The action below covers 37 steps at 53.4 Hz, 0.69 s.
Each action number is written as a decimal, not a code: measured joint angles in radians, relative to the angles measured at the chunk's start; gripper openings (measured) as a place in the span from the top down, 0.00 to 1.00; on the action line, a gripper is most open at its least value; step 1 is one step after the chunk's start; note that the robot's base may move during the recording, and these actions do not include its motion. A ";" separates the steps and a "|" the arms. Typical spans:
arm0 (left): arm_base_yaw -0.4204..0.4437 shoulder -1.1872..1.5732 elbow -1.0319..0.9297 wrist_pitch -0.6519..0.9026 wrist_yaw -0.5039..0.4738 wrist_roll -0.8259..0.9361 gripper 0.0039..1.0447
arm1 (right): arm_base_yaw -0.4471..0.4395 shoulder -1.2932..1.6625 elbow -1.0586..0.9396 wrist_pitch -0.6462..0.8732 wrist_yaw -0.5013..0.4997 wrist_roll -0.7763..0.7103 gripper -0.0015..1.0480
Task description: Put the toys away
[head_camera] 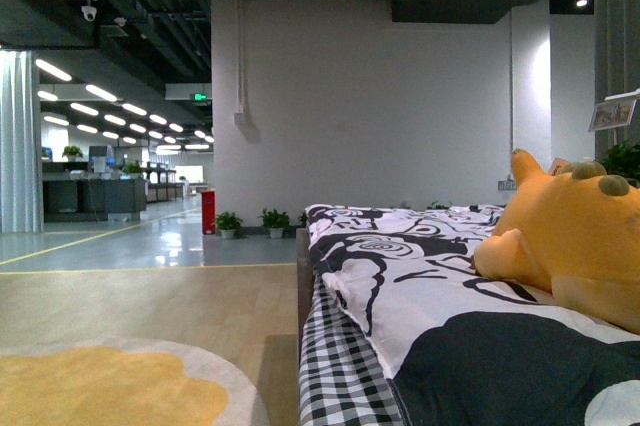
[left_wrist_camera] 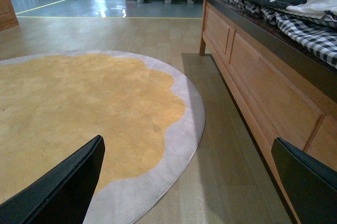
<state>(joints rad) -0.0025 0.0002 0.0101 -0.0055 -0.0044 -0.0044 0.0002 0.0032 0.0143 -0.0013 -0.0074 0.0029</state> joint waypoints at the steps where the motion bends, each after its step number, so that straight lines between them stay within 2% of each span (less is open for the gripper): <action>1: 0.000 0.000 0.000 0.000 0.001 0.000 0.06 | 0.000 0.000 0.000 0.000 0.000 0.000 0.06; 8: 0.000 0.000 0.000 0.000 0.002 0.000 0.06 | 0.000 0.000 0.000 0.000 0.001 0.000 0.06; 11: 0.000 0.000 0.000 0.000 0.002 0.000 0.06 | 0.041 0.024 0.009 -0.035 0.142 0.058 0.06; 14: 0.000 0.000 0.000 0.000 0.002 0.000 0.06 | 0.058 0.066 0.011 -0.031 0.243 0.114 0.06; 17: 0.000 0.000 0.000 0.000 0.002 0.000 0.06 | 0.058 0.108 0.014 -0.003 0.272 0.146 0.06; 24: 0.000 0.000 0.000 0.000 0.002 0.000 0.06 | 0.052 0.227 0.060 0.122 0.235 0.183 0.06; 30: 0.000 0.000 0.000 0.000 0.002 0.000 0.06 | 0.040 0.411 0.127 0.306 0.185 0.186 0.06; 37: 0.000 0.000 0.000 0.000 0.002 0.000 0.06 | 0.036 0.579 0.187 0.447 0.159 0.188 0.06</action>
<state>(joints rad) -0.0025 0.0002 0.0101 -0.0055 -0.0025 -0.0044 0.0364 0.5827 0.2012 0.4458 0.1513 0.1905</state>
